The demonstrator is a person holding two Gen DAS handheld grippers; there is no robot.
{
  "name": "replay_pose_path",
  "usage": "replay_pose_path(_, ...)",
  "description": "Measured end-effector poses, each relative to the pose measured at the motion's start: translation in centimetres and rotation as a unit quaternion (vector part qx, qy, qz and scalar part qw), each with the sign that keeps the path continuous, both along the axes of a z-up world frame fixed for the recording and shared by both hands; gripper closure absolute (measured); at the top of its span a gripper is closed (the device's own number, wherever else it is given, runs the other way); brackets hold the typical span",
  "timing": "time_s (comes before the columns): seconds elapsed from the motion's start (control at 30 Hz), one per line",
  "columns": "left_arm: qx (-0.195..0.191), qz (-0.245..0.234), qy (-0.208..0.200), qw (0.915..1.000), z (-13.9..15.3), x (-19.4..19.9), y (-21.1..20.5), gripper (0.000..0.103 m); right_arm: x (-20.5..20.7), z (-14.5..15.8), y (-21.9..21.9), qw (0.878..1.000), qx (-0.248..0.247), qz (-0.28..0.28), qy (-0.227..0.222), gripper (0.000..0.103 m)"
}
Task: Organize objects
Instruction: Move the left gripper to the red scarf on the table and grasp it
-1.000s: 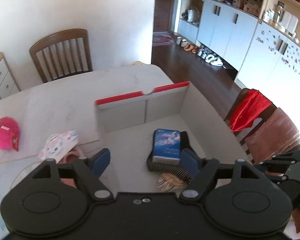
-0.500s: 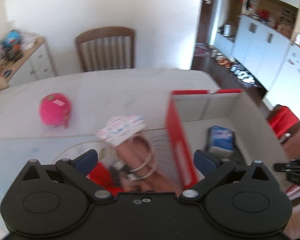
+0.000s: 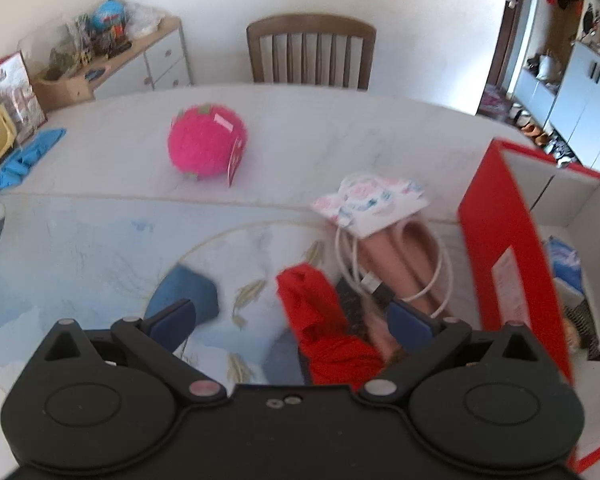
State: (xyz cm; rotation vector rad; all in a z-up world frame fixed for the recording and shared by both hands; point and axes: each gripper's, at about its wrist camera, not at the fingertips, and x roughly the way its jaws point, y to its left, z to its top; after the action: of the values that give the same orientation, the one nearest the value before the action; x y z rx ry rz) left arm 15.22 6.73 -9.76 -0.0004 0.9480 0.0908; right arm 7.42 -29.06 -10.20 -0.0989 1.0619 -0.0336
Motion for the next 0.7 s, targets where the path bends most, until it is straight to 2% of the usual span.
replay_pose_path(0.3, -0.016, 0.026, 0.048, 0.9984, -3.3, 0.8, 0.7, 0.002, -0.1, -0.2, 0.0, 1.000, 0.000, -0.003, 0.004, 0.099)
replay_pose_path(0.43, -0.030, 0.029, 0.049, 0.9979, -3.9, 0.8, 0.7, 0.002, -0.1, -0.2, 0.0, 1.000, 0.001, -0.004, 0.005, 0.099)
replay_pose_path(0.7, -0.101, 0.048, 0.063, 0.9917, -5.2, 0.9, 1.5, 0.004, -0.1, -0.2, 0.1, 1.000, 0.001, -0.004, 0.005, 0.099)
